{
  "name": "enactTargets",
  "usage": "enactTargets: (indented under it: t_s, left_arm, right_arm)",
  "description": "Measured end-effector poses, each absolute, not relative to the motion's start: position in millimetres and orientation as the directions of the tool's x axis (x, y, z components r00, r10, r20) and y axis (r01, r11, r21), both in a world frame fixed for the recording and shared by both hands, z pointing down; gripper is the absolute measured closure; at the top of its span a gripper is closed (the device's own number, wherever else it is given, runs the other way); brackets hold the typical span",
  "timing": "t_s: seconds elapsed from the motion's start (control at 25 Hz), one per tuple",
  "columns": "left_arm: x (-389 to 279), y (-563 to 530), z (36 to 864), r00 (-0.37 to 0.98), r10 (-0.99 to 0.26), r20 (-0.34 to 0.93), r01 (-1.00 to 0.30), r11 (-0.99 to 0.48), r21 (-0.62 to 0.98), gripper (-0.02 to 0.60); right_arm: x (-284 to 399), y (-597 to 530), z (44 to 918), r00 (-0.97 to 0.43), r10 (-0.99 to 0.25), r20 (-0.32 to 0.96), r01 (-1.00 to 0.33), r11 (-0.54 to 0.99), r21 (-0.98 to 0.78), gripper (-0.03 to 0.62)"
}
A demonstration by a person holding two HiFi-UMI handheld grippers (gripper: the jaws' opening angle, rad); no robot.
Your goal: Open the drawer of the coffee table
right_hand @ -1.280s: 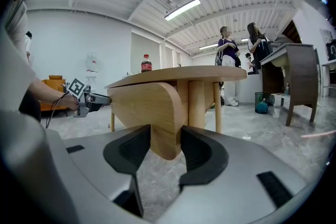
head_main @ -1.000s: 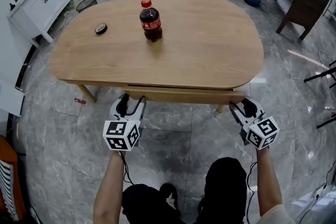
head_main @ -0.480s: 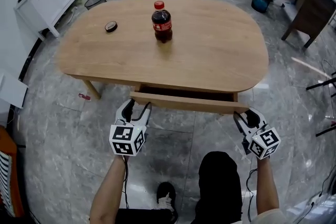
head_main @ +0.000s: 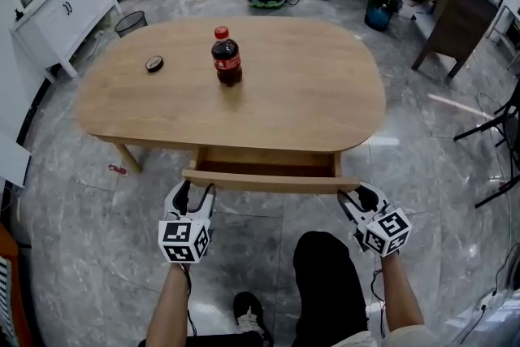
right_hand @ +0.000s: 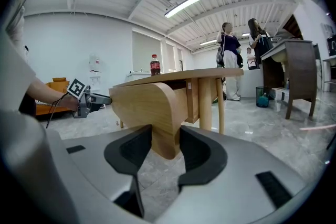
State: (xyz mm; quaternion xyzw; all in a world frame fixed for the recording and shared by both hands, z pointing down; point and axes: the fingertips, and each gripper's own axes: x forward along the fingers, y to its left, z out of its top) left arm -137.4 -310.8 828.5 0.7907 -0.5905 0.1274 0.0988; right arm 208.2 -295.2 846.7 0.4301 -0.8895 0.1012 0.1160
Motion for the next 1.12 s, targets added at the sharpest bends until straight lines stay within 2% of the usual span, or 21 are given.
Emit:
enactTargets:
  t_s: [1.12]
  left_arm:
    - [-138, -265, 829, 0.262, -0.905, 0.336, -0.961, -0.277, 0.005, 0.345]
  right_arm:
    - [208, -248, 847, -0.628, -0.713, 0.311, -0.768, 0.632, -0.104, 0.421]
